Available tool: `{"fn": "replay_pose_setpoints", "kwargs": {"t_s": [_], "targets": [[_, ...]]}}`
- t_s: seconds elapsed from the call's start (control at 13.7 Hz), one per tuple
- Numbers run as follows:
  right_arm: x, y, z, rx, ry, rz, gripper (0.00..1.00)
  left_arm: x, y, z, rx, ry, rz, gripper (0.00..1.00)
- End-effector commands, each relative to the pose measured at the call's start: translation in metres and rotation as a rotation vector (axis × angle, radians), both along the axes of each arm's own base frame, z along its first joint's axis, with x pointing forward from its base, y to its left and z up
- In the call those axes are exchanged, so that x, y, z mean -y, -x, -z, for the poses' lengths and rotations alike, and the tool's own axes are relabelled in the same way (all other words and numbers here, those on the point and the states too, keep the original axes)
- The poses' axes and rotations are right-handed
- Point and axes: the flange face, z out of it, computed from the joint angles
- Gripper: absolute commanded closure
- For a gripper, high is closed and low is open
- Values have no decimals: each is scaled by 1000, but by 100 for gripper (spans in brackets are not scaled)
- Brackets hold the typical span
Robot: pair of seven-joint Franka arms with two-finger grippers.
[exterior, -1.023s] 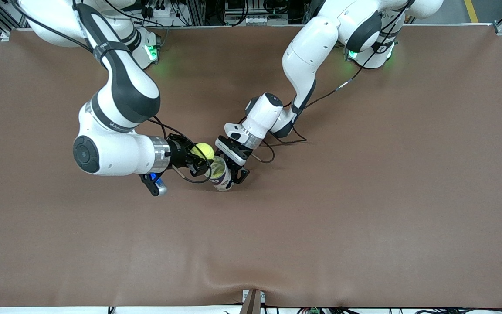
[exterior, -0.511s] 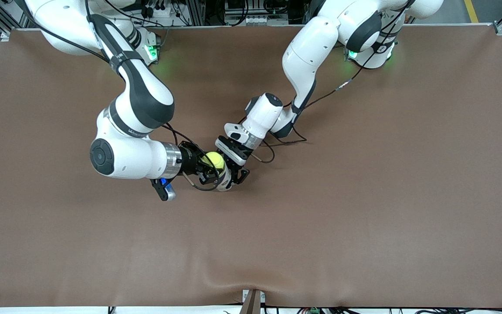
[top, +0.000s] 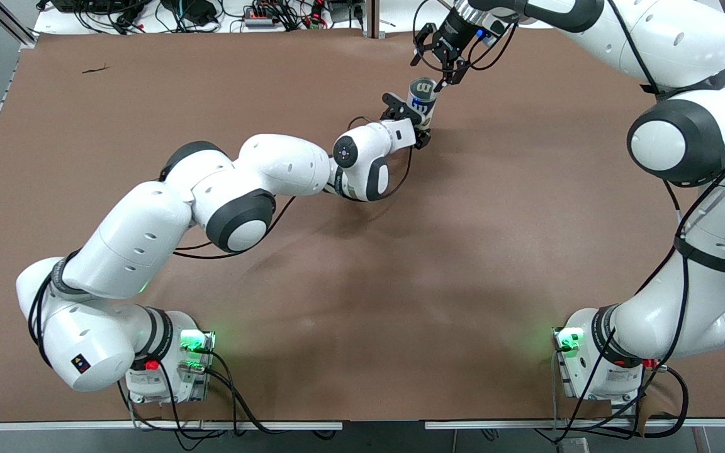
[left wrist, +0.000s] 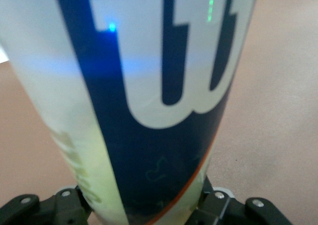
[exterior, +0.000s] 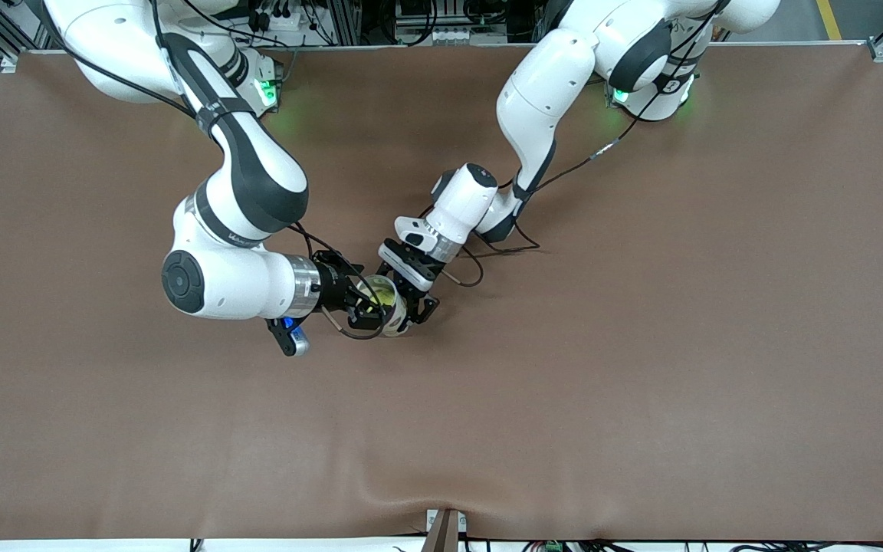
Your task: Insert tennis ball vertically with right arm
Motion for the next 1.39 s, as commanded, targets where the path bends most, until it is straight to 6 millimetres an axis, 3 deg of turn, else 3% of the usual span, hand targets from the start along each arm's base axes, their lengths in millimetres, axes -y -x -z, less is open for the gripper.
{"fn": "replay_pose_setpoints", "kwargs": {"t_s": [0.0,0.15,0.22,0.37,0.58,0.73,0.95,1.17,1.31], "targets": [[8,-2,-7,10,13,13,0,2,-1,-2,20,7,-5,22],[25,-10,-9,35,42,10,0,2,-1,-1,19,6,-4,18],[34,-11,-8,49,76,-20,0,1,-1,-2,15,11,-11,0],[43,-4,-8,72,166,-147,0,1,-1,-2,10,14,-15,0],[73,0,-8,88,244,-348,0,0,6,3,-7,7,-15,0],[107,3,-10,111,233,-436,0,-5,18,15,-34,-24,-6,0],[161,14,-19,175,232,-610,0,-26,35,14,-67,-86,7,0],[171,33,-24,263,232,-736,0,-39,39,18,-88,-110,2,0],[179,42,-31,319,274,-832,0,-53,31,16,-121,-98,-62,0]]}}
